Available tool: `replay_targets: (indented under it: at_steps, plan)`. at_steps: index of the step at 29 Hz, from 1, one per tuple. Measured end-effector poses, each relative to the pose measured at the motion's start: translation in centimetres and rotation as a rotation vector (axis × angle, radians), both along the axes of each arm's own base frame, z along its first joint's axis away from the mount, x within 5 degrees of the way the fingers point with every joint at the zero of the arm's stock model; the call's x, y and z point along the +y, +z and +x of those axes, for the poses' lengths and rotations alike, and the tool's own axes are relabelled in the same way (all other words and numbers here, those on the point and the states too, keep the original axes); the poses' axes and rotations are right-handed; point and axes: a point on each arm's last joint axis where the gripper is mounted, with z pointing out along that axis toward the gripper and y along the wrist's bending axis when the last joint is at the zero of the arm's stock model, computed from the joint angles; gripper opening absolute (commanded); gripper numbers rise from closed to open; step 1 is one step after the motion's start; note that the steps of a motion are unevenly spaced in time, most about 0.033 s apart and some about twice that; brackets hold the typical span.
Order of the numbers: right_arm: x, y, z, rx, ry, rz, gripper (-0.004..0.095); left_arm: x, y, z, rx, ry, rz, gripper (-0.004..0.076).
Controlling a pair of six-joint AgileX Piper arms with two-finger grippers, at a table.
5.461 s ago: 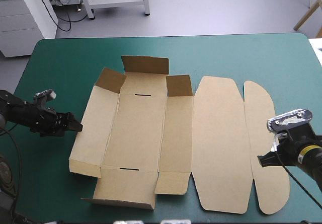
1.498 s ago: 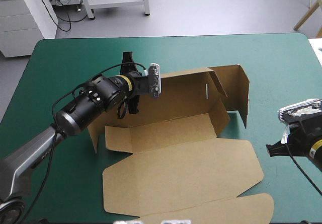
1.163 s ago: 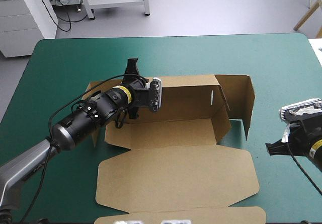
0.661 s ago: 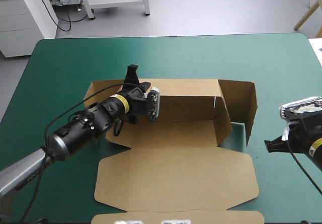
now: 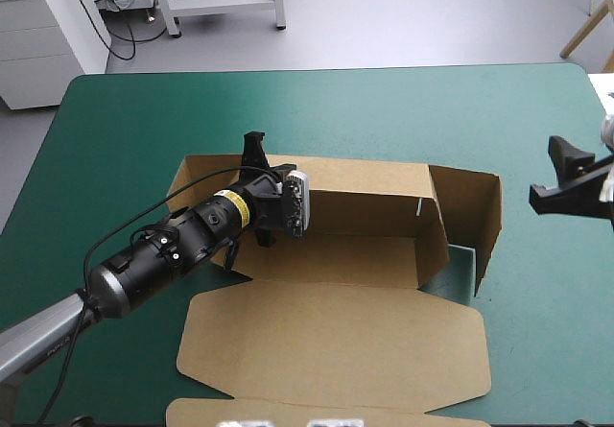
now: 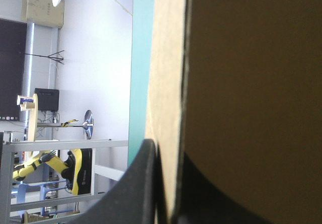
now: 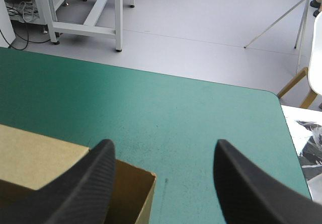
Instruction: Fold the box
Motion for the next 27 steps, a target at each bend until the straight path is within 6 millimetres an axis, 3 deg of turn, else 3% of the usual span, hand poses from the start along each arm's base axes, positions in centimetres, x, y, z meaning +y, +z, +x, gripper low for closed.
replay_targets:
  at_steps: [6, 14, 19, 23, 27]
  plan:
    - [1.4, 1.4, 4.5, 0.039, -0.019, 0.009, 0.0663, 0.2, -0.7, -0.4, 0.011, -0.007, -0.013, -0.001]
    - [3.8, 0.9, 11.8, 0.152, -0.043, -0.002, 0.0663, 0.3, -0.8, -0.7, 0.019, -0.004, -0.031, -0.001]
    - [4.4, -0.2, 16.5, 0.236, -0.067, 0.015, 0.0661, 0.3, -0.8, -0.7, 0.021, -0.003, -0.034, -0.001]
    - [3.3, -1.8, 20.1, 0.319, -0.06, 0.072, 0.0661, 0.3, -0.8, -0.7, 0.022, -0.001, -0.036, -0.001]
    - [1.8, -4.7, 23.4, 0.437, -0.044, 0.154, 0.0661, 0.3, -0.8, -0.7, 0.028, 0.004, -0.043, -0.001]
